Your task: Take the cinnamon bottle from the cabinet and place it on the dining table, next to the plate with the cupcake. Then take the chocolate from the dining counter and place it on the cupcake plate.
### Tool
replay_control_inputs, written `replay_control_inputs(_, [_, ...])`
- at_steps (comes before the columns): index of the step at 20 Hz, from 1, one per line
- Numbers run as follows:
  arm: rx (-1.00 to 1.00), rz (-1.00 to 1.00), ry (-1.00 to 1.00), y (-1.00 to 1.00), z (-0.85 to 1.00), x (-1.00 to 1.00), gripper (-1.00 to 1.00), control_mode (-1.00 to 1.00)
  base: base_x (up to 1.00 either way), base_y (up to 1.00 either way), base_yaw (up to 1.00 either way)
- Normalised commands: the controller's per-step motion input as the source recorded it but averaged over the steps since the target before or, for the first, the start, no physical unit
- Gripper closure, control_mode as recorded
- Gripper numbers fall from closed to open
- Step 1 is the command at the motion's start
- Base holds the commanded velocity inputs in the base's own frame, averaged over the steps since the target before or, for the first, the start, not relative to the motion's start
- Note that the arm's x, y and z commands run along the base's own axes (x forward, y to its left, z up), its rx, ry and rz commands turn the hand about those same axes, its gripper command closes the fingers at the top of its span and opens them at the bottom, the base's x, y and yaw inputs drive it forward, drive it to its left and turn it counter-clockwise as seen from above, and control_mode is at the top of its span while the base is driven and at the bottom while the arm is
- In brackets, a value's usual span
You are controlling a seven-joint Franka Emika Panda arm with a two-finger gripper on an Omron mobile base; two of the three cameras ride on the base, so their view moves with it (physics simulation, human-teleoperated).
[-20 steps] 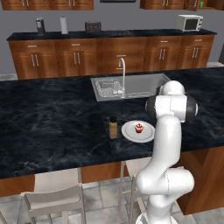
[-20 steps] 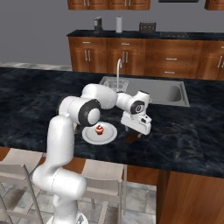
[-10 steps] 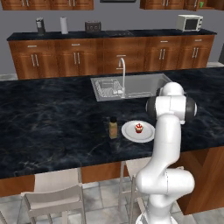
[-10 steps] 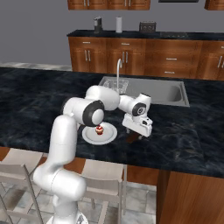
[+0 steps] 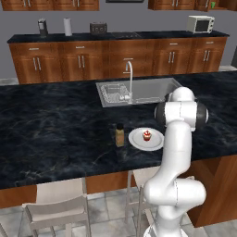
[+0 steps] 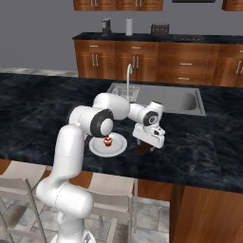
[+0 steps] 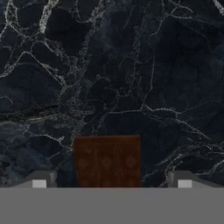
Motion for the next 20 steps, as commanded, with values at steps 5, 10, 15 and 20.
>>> replay_control_inputs(5, [-0.04,0.00,0.00,0.21,-0.52,-0.03,-1.00,-1.00,0.00,0.00,0.00])
replay_control_inputs(10, [-0.10,-0.07,0.00,0.28,-0.71,-0.01,1.00,-1.00,0.00,0.00,0.00])
replay_control_inputs(15, [-0.05,-0.12,0.00,0.14,-0.76,-0.03,1.00,-1.00,0.00,0.00,0.00])
replay_control_inputs(20, [-0.04,-0.12,0.00,0.16,-0.67,-0.20,1.00,-1.00,0.00,0.00,0.00])
